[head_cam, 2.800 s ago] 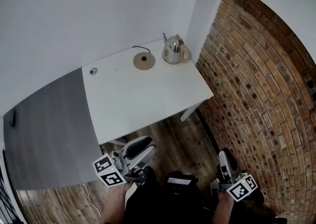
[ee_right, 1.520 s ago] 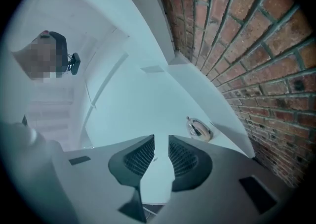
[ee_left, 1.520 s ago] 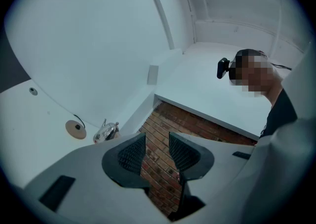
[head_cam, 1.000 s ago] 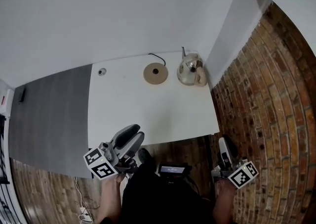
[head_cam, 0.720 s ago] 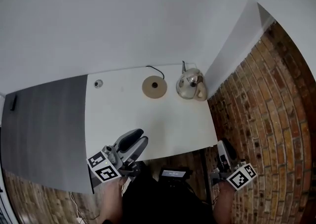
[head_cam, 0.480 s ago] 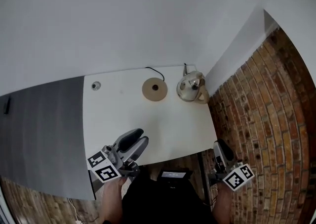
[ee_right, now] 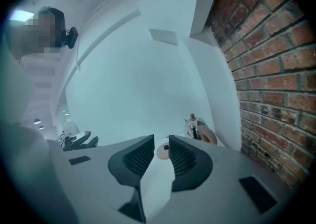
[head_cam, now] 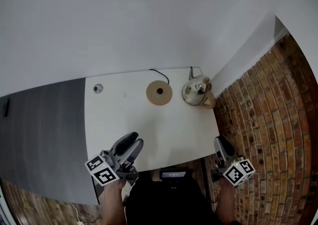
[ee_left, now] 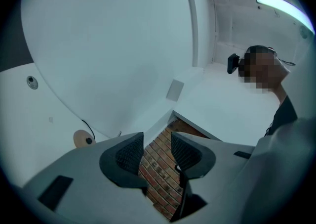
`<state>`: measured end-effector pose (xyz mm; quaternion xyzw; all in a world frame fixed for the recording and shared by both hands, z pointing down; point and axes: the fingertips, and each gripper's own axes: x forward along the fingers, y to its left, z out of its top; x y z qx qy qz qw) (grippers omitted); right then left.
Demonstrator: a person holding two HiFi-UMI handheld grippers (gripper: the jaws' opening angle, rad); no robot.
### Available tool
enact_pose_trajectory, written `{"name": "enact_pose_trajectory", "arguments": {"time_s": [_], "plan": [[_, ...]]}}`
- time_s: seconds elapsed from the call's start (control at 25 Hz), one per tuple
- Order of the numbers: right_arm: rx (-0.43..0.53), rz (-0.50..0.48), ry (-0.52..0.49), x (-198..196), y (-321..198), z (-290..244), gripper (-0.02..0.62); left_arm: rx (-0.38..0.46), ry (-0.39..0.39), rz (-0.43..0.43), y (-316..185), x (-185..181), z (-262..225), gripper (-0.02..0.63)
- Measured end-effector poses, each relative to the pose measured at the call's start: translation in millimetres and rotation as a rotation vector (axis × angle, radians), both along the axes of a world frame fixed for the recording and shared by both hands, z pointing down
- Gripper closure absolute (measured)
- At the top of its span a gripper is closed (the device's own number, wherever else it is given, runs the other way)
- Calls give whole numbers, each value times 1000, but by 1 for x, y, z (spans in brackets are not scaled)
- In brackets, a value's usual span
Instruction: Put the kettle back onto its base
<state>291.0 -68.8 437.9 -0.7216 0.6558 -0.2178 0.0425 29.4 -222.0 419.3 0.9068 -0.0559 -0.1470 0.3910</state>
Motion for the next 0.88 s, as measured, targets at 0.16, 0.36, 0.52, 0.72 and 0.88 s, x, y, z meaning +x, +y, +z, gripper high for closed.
{"name": "enact_pose_trajectory", "arguments": {"time_s": [0.16, 0.36, 0.52, 0.72, 0.88], "plan": [[-24, 8, 4, 29, -11, 16, 518, -8, -48, -22, -10, 15, 4, 404], [-43, -10, 57, 75, -38, 29, 488, 3, -120, -42, -22, 43, 0, 390], [-71, -46, 119, 112, -63, 43, 440, 34, -178, -82, -27, 64, -10, 390], [-100, -96, 185, 145, -97, 70, 440, 56, -271, -151, -19, 69, -10, 391], [-157, -142, 238, 151, -124, 97, 440, 32, -313, -227, -17, 53, -3, 391]]}}
